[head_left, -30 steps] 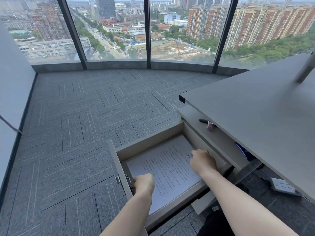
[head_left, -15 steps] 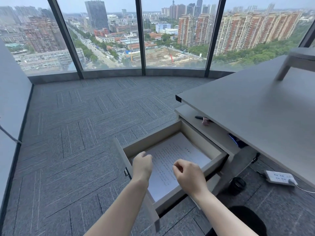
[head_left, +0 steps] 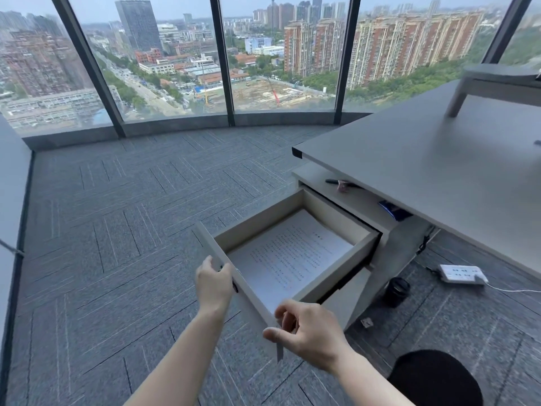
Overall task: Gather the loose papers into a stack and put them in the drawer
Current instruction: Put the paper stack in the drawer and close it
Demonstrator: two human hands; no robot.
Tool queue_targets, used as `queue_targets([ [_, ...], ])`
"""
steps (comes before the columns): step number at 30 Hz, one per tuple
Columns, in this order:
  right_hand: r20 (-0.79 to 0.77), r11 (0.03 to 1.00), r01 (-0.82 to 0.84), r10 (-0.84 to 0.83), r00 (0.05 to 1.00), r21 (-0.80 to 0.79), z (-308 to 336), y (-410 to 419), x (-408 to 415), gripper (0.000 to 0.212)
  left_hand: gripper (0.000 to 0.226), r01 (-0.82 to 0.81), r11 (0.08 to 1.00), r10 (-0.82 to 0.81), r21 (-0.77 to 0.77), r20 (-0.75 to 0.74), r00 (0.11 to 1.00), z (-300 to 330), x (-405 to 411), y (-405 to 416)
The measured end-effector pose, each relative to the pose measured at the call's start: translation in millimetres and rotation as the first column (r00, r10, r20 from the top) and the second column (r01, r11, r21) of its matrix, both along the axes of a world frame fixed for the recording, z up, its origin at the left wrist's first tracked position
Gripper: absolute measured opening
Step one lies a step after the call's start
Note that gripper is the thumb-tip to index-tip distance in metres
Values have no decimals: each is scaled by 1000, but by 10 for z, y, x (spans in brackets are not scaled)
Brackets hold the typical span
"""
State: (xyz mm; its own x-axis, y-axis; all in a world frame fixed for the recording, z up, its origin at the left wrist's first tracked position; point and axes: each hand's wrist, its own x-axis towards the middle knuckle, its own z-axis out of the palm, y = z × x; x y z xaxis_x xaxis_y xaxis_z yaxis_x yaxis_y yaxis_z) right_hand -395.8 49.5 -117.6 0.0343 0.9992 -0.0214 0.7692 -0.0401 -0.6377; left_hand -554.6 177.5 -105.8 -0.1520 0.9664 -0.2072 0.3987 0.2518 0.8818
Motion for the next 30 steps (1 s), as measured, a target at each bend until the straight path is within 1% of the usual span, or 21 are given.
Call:
queue_targets([
  [1,20,1000,2,-2,1000,1,-4,-35,-32,64,64,14,999,-15,-39,-24,1000,-30,-16,-14],
  [3,54,1000,12,-11,998,-2,-23,-89,-79,60,63,37,996,-39,-81,-12,999,-114,-42,-29],
  [6,94,999,34,-35,995,15,-73,-142,-119,49,31,53,997,-51,-57,30,998,-149,-44,-89],
  [7,95,999,49,-50,994,19,-92,-159,-127,45,27,54,997,-52,-47,35,998,-164,-50,-95],
  [11,101,995,103,-104,989,19,-184,-209,-172,32,30,78,997,-76,-21,70,995,-203,-62,-96],
  [16,117,989,134,-141,983,64,-252,-220,-202,31,35,77,996,-72,-38,128,989,-269,-63,-70],
  [20,118,975,204,-213,970,85,-285,-232,-181,26,38,96,995,-84,-41,226,970,-316,4,-20],
  [22,115,967,238,-247,962,86,-297,-215,-138,24,37,111,993,-100,-35,228,969,-334,73,18],
  [26,102,956,286,-292,951,71,-297,-175,34,24,36,138,990,-129,-21,245,961,-331,269,95],
  [30,79,935,350,-353,932,46,-291,-118,230,30,38,143,990,-134,-13,278,951,-340,471,168],
])
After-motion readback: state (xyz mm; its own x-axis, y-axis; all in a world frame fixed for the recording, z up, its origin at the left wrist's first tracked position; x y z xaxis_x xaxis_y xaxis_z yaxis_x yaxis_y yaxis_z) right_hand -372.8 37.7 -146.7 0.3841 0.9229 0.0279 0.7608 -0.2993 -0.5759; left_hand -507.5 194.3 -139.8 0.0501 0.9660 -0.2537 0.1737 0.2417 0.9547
